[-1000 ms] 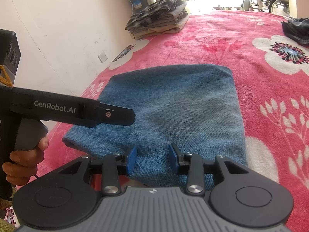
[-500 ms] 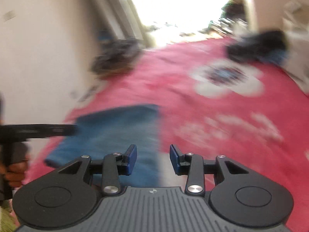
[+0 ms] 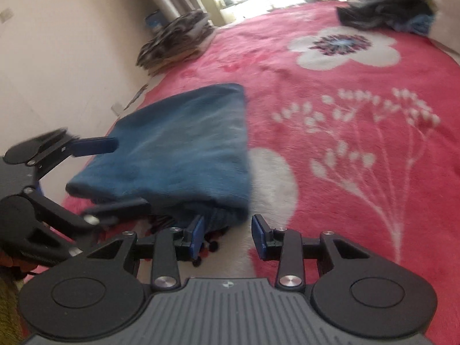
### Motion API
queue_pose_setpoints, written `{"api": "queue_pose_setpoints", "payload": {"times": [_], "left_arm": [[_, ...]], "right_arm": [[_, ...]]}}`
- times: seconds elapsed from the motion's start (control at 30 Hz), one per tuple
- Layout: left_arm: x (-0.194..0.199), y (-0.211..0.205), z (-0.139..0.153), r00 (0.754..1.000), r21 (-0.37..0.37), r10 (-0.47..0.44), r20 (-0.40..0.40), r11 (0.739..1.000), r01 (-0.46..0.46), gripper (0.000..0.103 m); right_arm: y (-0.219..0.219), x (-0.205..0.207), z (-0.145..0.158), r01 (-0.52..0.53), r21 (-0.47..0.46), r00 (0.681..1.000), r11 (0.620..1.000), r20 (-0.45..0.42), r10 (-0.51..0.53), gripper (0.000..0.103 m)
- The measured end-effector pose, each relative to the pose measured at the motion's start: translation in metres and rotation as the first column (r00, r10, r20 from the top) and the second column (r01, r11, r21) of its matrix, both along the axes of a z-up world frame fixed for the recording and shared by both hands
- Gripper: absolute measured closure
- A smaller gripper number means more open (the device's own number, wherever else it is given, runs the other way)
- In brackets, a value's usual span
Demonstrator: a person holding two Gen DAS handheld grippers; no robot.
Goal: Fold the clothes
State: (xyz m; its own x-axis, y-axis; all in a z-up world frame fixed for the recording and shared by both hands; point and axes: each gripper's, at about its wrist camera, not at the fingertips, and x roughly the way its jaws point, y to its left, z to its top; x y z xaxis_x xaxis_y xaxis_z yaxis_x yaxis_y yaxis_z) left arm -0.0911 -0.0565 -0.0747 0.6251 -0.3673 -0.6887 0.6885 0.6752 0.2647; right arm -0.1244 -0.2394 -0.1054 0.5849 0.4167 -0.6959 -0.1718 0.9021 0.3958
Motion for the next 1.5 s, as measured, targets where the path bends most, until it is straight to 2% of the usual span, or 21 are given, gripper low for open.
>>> {"api": "queue_pose_setpoints", "payload": {"times": [0.1, 0.13, 0.17, 0.27, 0.37, 0.47, 0.6, 0.63, 0.77, 0.9, 1.0, 1.2, 1.4, 1.5], "left_arm": [[-0.001, -0.009, -0.013, 0.998, 0.108, -0.051, 0.032, 0.993, 0.047, 0.040], [0.000, -0.009, -0.016, 0.998, 0.119, -0.054, 0.032, 0.992, 0.050, 0.049], [0.001, -0.010, -0.018, 0.998, 0.130, -0.058, 0.031, 0.990, 0.054, 0.050], [0.006, -0.008, -0.017, 0.999, 0.098, -0.034, 0.030, 0.995, 0.031, 0.056], [0.009, -0.006, -0.015, 1.000, 0.052, -0.002, 0.026, 0.999, 0.001, 0.068], [0.009, -0.008, -0.017, 1.000, 0.047, 0.000, 0.031, 0.999, -0.002, 0.068], [0.004, -0.015, -0.027, 0.997, 0.094, -0.035, 0.073, 0.995, 0.028, 0.067], [0.004, -0.015, -0.028, 0.996, 0.087, -0.035, 0.077, 0.996, 0.028, 0.068], [0.004, -0.012, -0.026, 0.996, 0.035, -0.026, 0.082, 0.999, 0.023, 0.085], [0.008, -0.005, -0.020, 0.998, -0.028, -0.010, 0.066, 1.000, 0.011, 0.090], [0.009, -0.003, -0.018, 0.999, -0.051, -0.011, 0.053, 0.999, 0.014, 0.091], [0.007, 0.004, -0.018, 0.999, -0.077, -0.031, 0.042, 0.996, 0.035, 0.092], [0.009, 0.010, -0.017, 1.000, -0.120, -0.029, 0.008, 0.992, 0.029, 0.092], [0.008, 0.011, -0.017, 0.999, -0.118, -0.041, 0.017, 0.992, 0.042, 0.092]], "right_arm": [[0.008, -0.001, 0.000, -0.022, -0.046, 0.999, 0.999, 0.022, 0.023, 0.065], [0.010, -0.002, -0.001, -0.027, -0.063, 0.999, 0.998, 0.029, 0.029, 0.065], [0.011, -0.002, -0.002, -0.027, -0.078, 0.999, 0.997, 0.034, 0.030, 0.065], [0.014, -0.002, -0.005, -0.008, -0.112, 0.999, 0.994, 0.045, 0.013, 0.065], [0.016, -0.001, -0.004, 0.012, -0.118, 0.997, 0.993, 0.073, -0.003, 0.065], [0.020, -0.001, -0.002, 0.009, -0.134, 0.992, 0.991, 0.124, 0.007, 0.064], [0.029, 0.003, -0.007, -0.008, -0.210, 0.987, 0.978, 0.156, 0.041, 0.062], [0.031, 0.002, -0.008, -0.013, -0.224, 0.985, 0.974, 0.166, 0.051, 0.062], [0.037, 0.002, -0.012, -0.034, -0.266, 0.975, 0.963, 0.203, 0.090, 0.059], [0.045, 0.006, -0.017, -0.068, -0.286, 0.965, 0.956, 0.225, 0.136, 0.059], [0.056, 0.005, -0.021, -0.075, -0.352, 0.951, 0.933, 0.257, 0.173, 0.062], [0.084, -0.012, -0.023, 0.015, -0.538, 0.908, 0.843, 0.361, 0.214, 0.067], [0.085, -0.005, -0.026, 0.027, -0.511, 0.905, 0.859, 0.377, 0.196, 0.067], [0.089, -0.013, -0.023, 0.095, -0.542, 0.877, 0.835, 0.442, 0.187, 0.073]]}}
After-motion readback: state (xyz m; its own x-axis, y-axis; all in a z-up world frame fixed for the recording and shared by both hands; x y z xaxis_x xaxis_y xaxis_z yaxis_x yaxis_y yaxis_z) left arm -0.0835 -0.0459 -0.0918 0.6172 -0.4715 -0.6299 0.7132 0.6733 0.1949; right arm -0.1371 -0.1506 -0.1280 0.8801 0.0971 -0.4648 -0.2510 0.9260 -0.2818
